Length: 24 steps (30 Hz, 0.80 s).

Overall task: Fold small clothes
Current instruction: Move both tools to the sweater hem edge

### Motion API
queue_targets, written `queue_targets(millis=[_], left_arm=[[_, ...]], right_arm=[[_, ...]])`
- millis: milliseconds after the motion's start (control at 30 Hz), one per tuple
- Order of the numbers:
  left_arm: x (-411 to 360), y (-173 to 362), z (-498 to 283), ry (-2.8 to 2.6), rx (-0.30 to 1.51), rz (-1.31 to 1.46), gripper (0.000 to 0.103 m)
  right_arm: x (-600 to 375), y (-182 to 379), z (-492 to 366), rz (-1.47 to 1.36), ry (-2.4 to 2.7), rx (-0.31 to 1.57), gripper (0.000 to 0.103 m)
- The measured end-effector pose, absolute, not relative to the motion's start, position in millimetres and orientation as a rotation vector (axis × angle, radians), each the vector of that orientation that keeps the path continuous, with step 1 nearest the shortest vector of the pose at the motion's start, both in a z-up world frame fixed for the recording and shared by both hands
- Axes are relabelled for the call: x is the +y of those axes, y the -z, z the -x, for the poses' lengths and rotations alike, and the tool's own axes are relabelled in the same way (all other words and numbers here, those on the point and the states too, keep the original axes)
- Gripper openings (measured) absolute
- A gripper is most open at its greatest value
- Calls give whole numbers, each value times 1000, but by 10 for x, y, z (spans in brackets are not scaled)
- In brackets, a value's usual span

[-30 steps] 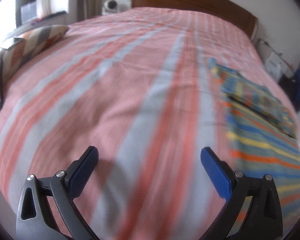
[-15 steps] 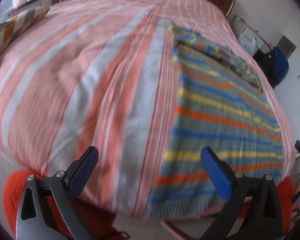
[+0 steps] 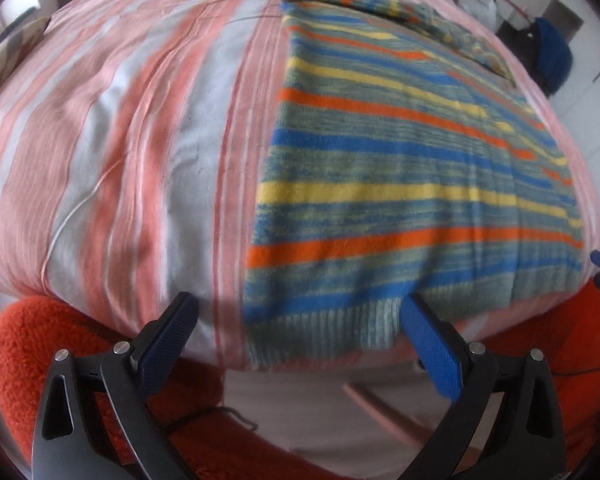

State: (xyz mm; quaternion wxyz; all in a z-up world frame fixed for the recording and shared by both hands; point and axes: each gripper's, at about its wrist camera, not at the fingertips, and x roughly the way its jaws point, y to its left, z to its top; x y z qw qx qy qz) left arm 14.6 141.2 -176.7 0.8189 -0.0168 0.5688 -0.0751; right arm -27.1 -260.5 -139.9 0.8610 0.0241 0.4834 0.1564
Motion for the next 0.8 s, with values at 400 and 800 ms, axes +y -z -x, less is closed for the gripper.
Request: queue_targets(millis=[400,800], left_arm=[[1577,1811,-270,158,1211,120,101],[1457,1819,-232,164,1248,60,64]], right_arm=[[-2525,1491,136,-99,-299,1031,71],[-2420,1666,96,-142,-330,1092,56]])
